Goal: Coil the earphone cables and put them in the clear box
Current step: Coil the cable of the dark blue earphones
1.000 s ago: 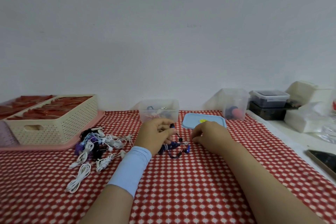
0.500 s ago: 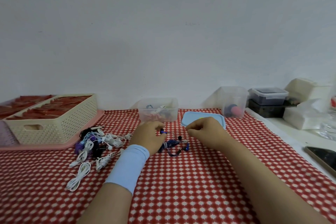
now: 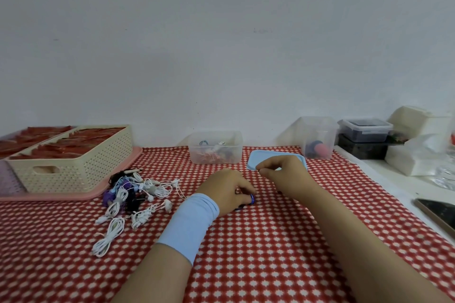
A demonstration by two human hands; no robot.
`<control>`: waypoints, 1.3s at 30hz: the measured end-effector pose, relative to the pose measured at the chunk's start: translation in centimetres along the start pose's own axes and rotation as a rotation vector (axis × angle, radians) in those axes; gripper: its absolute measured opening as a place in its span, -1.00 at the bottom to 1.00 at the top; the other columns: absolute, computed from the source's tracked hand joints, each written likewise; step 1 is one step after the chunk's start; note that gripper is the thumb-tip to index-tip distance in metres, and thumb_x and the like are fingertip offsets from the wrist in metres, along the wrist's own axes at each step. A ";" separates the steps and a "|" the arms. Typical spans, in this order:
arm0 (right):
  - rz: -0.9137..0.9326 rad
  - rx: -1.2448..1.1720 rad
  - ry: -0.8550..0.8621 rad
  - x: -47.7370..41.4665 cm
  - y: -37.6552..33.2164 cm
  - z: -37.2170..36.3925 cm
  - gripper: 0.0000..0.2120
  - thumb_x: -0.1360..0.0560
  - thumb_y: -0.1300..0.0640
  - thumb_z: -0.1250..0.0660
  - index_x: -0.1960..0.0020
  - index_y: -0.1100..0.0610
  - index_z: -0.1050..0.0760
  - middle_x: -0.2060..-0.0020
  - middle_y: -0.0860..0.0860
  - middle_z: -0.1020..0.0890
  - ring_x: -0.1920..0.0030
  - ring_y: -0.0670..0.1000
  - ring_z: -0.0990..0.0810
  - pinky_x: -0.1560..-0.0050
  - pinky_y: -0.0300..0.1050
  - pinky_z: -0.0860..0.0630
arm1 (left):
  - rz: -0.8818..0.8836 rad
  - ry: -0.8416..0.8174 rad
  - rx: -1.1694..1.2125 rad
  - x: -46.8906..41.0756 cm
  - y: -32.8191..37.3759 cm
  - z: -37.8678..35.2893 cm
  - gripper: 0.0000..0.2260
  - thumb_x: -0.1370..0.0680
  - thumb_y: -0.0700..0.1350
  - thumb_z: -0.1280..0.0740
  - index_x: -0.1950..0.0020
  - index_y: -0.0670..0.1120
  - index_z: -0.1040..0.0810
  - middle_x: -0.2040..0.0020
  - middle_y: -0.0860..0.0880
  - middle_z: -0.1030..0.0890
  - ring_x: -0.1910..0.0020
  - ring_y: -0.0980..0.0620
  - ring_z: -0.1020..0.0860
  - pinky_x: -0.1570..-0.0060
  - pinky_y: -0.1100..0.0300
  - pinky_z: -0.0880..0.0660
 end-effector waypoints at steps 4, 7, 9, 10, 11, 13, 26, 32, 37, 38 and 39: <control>-0.054 -0.171 -0.013 0.4 -0.4 0.0 -0.93 -0.55 0.20 -0.43 0.01 0.10 -0.69 0.40 -0.18 -0.64 0.52 -0.21 -0.46 0.43 -0.36 -0.40 | 0.151 0.182 0.366 0.7 -0.8 0.2 -0.92 -0.51 -0.08 -0.44 0.05 0.09 -0.69 0.09 0.18 -0.67 0.08 0.24 -0.58 -0.03 0.29 -0.51; -0.132 -0.359 -0.089 0.9 -0.9 0.1 -0.92 -0.52 0.16 -0.46 0.02 0.12 -0.71 0.36 -0.11 -0.67 0.48 -0.12 -0.43 0.46 -0.26 -0.34 | 0.240 0.341 0.670 1.0 -1.2 0.6 -0.87 -0.53 -0.15 -0.41 0.06 0.09 -0.67 0.12 0.15 -0.69 0.08 0.27 -0.62 0.07 0.46 -0.44; -0.180 -0.503 -0.170 1.0 -1.2 0.0 -0.89 -0.53 0.17 -0.44 -0.02 0.15 -0.71 0.18 -0.01 -0.72 0.44 -0.10 -0.42 0.43 -0.22 -0.25 | 0.247 0.403 0.803 1.1 -1.3 0.8 -0.85 -0.55 -0.18 -0.39 -0.02 0.04 -0.69 0.13 0.12 -0.72 0.09 0.30 -0.63 0.12 0.52 -0.44; -0.199 -0.564 -0.203 1.0 -1.2 -0.2 -0.87 -0.54 0.18 -0.42 -0.04 0.17 -0.70 0.10 0.02 -0.74 0.43 -0.10 -0.42 0.43 -0.23 -0.22 | 0.254 0.422 0.847 1.2 -1.3 0.9 -0.85 -0.56 -0.18 -0.38 -0.05 0.01 -0.70 0.13 0.10 -0.72 0.09 0.33 -0.62 0.14 0.55 -0.43; -0.216 -0.611 -0.228 1.0 -1.2 -0.3 -0.86 -0.55 0.18 -0.41 -0.07 0.18 -0.69 0.04 0.04 -0.74 0.42 -0.10 -0.42 0.44 -0.25 -0.21 | 0.268 0.431 0.887 1.2 -1.4 0.9 -0.85 -0.57 -0.16 -0.38 -0.07 0.00 -0.70 0.13 0.10 -0.73 0.10 0.34 -0.62 0.15 0.57 -0.42; -0.235 -0.668 -0.258 1.0 -1.3 -0.5 -0.84 -0.55 0.18 -0.40 -0.09 0.17 -0.68 0.02 0.02 -0.73 0.39 -0.09 -0.43 0.47 -0.28 -0.23 | 0.292 0.425 0.962 1.2 -1.4 0.8 -0.86 -0.57 -0.15 -0.38 -0.07 0.00 -0.70 0.13 0.09 -0.73 0.18 0.33 -0.61 0.14 0.50 -0.43; -0.157 -0.615 -0.278 1.2 -1.3 -0.8 -0.84 -0.56 0.18 -0.39 -0.05 0.13 -0.73 0.16 0.06 -0.69 0.37 -0.10 -0.47 0.45 -0.27 -0.30 | 0.226 0.310 0.921 1.3 -0.9 0.7 -0.80 -0.59 -0.17 -0.34 -0.13 0.09 -0.64 0.11 0.07 -0.73 0.26 0.13 -0.63 0.11 0.21 -0.56; -0.181 -0.658 -0.278 1.3 -1.5 -0.9 -0.84 -0.56 0.20 -0.38 -0.03 0.12 -0.73 0.15 0.02 -0.69 0.37 -0.10 -0.46 0.46 -0.27 -0.28 | 0.303 0.390 1.031 1.0 -1.3 0.5 -0.83 -0.54 -0.18 -0.42 -0.09 -0.01 -0.71 0.17 -0.02 -0.72 0.28 0.10 -0.60 0.21 0.24 -0.54; -0.163 -0.658 -0.308 1.3 -1.5 -1.0 -0.81 -0.51 0.14 -0.40 -0.08 0.11 -0.72 0.14 0.00 -0.71 0.34 -0.09 -0.46 0.44 -0.27 -0.27 | 0.284 0.333 1.156 1.1 -1.0 0.4 -0.81 -0.53 -0.22 -0.41 -0.12 -0.06 -0.69 0.06 -0.08 -0.72 0.23 0.01 -0.62 0.19 0.18 -0.56; -0.168 -0.674 -0.316 1.3 -1.5 -1.1 -0.80 -0.49 0.13 -0.41 -0.08 0.11 -0.72 0.14 0.01 -0.71 0.34 -0.08 -0.46 0.45 -0.27 -0.27 | 0.264 0.321 1.155 1.1 -0.9 0.4 -0.78 -0.54 -0.23 -0.40 -0.16 -0.05 -0.67 0.06 -0.08 -0.73 0.23 0.02 -0.62 0.17 0.16 -0.57; -0.174 -0.689 -0.323 1.3 -1.5 -1.1 -0.79 -0.49 0.13 -0.40 -0.08 0.12 -0.72 0.14 0.02 -0.71 0.34 -0.08 -0.46 0.45 -0.27 -0.26 | 0.245 0.311 1.149 1.1 -0.8 0.4 -0.77 -0.55 -0.23 -0.39 -0.19 -0.04 -0.66 0.05 -0.08 -0.73 0.22 0.01 -0.62 0.14 0.15 -0.58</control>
Point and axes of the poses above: each hand's wrist, its own x-axis away from the middle knuckle, its own z-axis out of the back of the hand, y = z × x, the point moved 3 cm from there along -x, towards the middle knuckle
